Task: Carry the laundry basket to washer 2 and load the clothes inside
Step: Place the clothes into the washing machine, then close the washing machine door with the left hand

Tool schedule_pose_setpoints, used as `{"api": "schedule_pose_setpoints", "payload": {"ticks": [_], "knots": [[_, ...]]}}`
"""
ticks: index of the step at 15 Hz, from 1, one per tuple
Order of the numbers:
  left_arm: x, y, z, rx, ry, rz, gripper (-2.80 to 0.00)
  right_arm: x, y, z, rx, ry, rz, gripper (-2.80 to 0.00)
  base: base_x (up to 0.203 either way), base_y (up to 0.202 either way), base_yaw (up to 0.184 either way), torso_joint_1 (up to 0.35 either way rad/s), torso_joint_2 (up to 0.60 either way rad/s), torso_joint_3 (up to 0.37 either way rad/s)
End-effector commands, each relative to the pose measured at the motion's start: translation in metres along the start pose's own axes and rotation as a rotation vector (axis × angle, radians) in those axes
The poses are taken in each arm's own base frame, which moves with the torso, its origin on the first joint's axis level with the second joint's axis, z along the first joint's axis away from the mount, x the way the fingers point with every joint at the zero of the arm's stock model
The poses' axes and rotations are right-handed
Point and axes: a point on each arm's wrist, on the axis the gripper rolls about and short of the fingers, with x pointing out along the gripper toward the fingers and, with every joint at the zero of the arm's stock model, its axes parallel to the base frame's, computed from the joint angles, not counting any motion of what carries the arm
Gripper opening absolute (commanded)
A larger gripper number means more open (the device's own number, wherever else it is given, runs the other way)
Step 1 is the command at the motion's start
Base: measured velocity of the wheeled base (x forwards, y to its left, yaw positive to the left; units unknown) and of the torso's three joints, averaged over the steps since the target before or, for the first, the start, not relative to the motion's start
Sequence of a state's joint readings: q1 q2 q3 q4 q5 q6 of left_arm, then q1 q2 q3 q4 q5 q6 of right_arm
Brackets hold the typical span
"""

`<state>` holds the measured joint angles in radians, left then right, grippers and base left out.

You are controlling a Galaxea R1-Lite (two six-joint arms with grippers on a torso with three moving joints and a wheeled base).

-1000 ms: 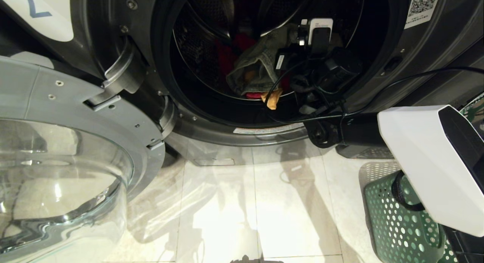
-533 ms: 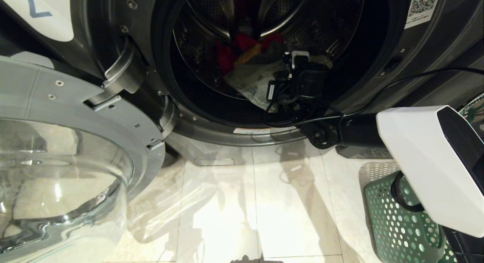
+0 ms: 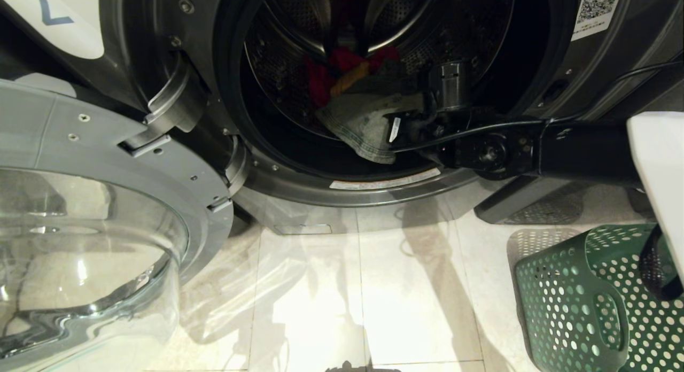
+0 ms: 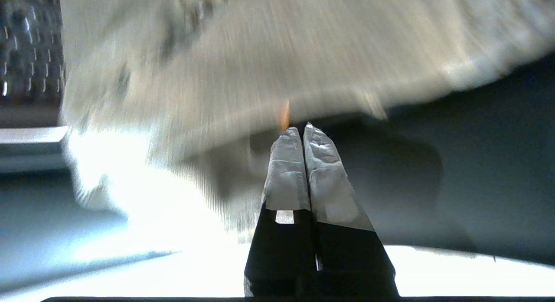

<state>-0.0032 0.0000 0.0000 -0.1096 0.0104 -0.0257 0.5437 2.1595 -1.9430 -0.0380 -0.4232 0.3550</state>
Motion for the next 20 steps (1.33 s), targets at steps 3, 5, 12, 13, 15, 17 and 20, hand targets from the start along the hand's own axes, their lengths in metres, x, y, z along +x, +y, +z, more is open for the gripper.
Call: {"api": "schedule_pose_setpoints", "payload": {"ticks": [3, 5, 12, 13, 15, 17, 20], "knots": [[0.002, 0.000, -0.011, 0.000, 0.041, 0.001, -2.80, -0.042, -0.002, 0.021, 0.006, 0.097, -0.018, -2.80, 0.000, 0.000, 0.000, 0.000, 0.00, 0.000], [0.002, 0.000, -0.011, 0.000, 0.040, 0.001, -2.80, -0.048, 0.000, 0.018, 0.006, 0.138, -0.024, -2.80, 0.000, 0.000, 0.000, 0.000, 0.00, 0.000], [0.002, 0.000, -0.011, 0.000, 0.041, 0.001, -2.80, -0.055, 0.017, 0.005, 0.095, 0.257, 0.091, -2.80, 0.000, 0.000, 0.000, 0.000, 0.00, 0.000], [0.002, 0.000, -0.011, 0.000, 0.040, 0.001, -2.80, -0.055, 0.020, 0.002, 0.097, 0.281, 0.127, -2.80, 0.000, 0.000, 0.000, 0.000, 0.00, 0.000], [0.002, 0.000, -0.011, 0.000, 0.040, 0.001, -2.80, -0.045, 0.024, -0.013, 0.075, 0.316, 0.136, -2.80, 0.000, 0.000, 0.000, 0.000, 0.00, 0.000], [0.002, 0.000, -0.011, 0.000, 0.039, 0.001, -2.80, -0.030, 0.027, -0.027, 0.061, 0.320, 0.118, -2.80, 0.000, 0.000, 0.000, 0.000, 0.00, 0.000], [0.002, 0.000, -0.011, 0.000, 0.041, 0.001, -2.80, -0.006, 0.033, -0.038, 0.049, 0.164, 0.081, -2.80, 0.000, 0.000, 0.000, 0.000, 0.00, 0.000]]}}
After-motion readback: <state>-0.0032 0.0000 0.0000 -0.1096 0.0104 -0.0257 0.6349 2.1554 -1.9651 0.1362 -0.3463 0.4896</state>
